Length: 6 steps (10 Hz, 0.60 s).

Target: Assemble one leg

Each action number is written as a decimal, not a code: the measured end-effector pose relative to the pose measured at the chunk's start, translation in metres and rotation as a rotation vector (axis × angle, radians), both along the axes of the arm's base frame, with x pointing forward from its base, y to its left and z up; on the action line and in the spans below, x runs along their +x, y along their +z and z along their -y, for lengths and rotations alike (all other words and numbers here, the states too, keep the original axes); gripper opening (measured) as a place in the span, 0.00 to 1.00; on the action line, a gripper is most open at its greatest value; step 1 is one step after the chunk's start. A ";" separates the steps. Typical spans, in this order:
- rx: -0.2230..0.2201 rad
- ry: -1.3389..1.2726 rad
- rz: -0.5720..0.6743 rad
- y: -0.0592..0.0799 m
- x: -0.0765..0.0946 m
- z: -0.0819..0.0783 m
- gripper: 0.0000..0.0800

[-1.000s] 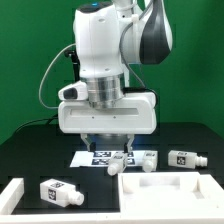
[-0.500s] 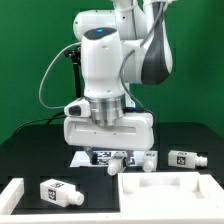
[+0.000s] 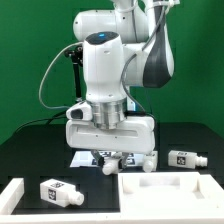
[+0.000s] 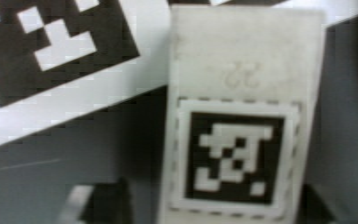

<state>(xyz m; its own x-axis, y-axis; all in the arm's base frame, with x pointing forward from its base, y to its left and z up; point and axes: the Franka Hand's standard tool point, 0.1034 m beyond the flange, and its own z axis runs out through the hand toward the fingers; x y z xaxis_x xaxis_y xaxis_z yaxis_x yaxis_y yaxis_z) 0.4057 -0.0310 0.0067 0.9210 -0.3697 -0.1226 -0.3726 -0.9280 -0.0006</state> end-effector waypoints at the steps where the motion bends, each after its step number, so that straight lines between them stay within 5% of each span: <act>1: 0.000 0.000 0.001 0.000 0.000 0.000 0.36; 4: -0.002 -0.014 0.001 0.001 0.000 0.002 0.36; 6: -0.025 -0.200 0.016 0.007 -0.001 0.020 0.36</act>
Offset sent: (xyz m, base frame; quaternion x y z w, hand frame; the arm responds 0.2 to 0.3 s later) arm 0.0000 0.0000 0.0000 0.0000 0.0000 0.0000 1.0000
